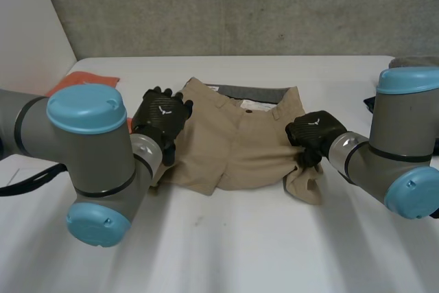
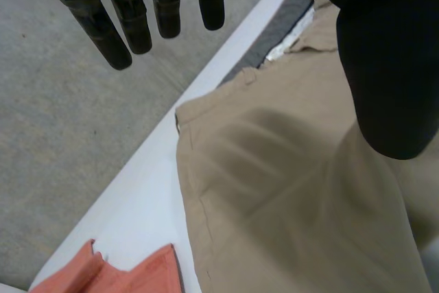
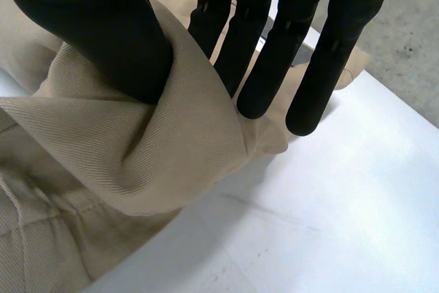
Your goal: Fold the laundry.
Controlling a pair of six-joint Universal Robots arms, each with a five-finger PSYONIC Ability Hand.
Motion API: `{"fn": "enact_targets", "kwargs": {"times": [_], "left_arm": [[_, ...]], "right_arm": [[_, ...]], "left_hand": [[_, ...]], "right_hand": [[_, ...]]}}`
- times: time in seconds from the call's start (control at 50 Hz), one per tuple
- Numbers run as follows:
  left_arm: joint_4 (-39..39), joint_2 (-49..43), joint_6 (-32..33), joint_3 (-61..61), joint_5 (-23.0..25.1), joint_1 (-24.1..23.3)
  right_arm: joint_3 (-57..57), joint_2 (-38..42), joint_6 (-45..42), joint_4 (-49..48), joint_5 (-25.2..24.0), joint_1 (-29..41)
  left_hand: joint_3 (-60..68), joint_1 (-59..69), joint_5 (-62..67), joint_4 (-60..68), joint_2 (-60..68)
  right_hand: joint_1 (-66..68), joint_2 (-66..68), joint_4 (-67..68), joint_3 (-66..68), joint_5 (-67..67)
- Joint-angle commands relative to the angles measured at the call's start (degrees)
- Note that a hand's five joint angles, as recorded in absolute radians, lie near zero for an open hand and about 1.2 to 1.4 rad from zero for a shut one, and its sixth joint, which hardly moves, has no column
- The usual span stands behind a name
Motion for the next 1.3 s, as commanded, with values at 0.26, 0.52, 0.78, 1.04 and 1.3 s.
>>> {"fn": "enact_targets", "kwargs": {"times": [0.26,0.52,0.78,1.04,1.3], "left_arm": [[-3.1,-8.9,1.9,8.2,0.2,1.3],[1.4,-13.6,1.5,32.0,1.5,5.9],[-6.0,-27.5,-4.1,55.3,4.4,7.2],[-9.5,-8.0,-4.6,32.4,-1.3,7.8],[-12.0,14.9,-15.9,0.8,-1.9,9.1]], "right_arm": [[-0.9,2.1,-0.6,1.4,0.7,-1.0],[-1.2,-9.4,24.1,6.7,1.4,4.3],[-5.2,0.5,44.4,-1.9,1.5,20.1],[-13.0,-3.6,16.8,18.5,4.7,13.9],[-14.6,-2.5,-14.6,12.6,-2.4,5.9]], "left_hand": [[67.3,67.9,66.7,67.7,67.4],[67.3,67.9,66.7,67.7,67.4],[66.2,66.8,65.6,66.6,66.3],[-2.7,-2.1,-3.3,-2.3,-2.6],[-1.6,-1.1,-2.3,-1.2,-1.5]], "right_hand": [[17.0,12.6,11.6,12.0,12.0],[17.0,12.6,11.6,12.0,12.0],[-14.9,-19.3,-20.3,-20.0,-20.0],[-53.0,-57.4,-58.4,-58.0,-58.0],[-53.0,-57.4,-58.4,-58.0,-58.0]]}}
